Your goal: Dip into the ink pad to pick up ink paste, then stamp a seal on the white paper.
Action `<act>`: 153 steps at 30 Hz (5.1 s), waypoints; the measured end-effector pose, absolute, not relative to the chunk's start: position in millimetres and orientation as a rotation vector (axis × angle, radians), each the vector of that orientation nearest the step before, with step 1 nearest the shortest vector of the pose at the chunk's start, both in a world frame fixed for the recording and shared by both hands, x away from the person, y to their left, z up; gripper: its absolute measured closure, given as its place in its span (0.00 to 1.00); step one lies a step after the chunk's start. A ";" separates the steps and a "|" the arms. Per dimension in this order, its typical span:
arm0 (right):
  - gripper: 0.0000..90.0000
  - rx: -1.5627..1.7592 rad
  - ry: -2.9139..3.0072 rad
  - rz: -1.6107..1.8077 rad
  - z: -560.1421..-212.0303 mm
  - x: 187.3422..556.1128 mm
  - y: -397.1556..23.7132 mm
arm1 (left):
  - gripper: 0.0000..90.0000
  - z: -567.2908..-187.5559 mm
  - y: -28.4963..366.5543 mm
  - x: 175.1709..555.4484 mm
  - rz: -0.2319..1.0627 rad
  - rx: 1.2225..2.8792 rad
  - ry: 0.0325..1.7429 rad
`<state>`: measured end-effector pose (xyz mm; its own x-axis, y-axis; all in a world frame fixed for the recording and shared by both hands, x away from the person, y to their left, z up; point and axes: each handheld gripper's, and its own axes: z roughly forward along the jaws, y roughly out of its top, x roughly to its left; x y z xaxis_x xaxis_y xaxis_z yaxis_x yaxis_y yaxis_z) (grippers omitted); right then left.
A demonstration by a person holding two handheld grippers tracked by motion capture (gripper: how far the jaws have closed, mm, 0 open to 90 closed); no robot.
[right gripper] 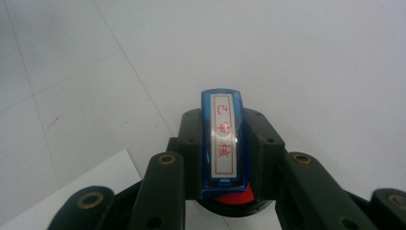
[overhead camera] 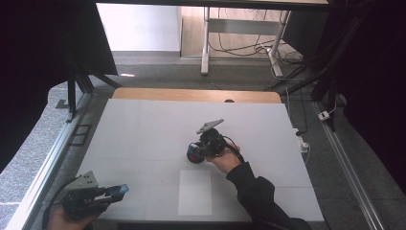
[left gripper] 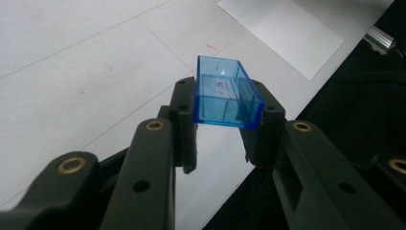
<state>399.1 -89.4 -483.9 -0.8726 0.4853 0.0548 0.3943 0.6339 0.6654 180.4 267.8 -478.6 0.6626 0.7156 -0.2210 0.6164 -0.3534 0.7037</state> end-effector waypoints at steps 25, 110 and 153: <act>0.79 0.619 2.703 1.130 -463.5 383.1 -95.3 | 0.76 -478.6 269.6 180.4 0.139 2.066 1.005; 0.79 0.502 2.758 1.227 -450.3 301.3 -124.0 | 0.76 -478.5 269.0 180.3 0.147 2.068 1.018; 0.79 0.408 2.830 1.022 -488.6 297.5 -102.9 | 0.76 -478.5 268.0 180.0 0.141 2.078 0.998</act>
<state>297.5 -102.9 -488.6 -0.9585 0.2849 -0.0072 0.2145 0.7380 0.6397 180.0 268.0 -478.5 0.6813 0.6956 -0.2278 0.6056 -0.3609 0.7093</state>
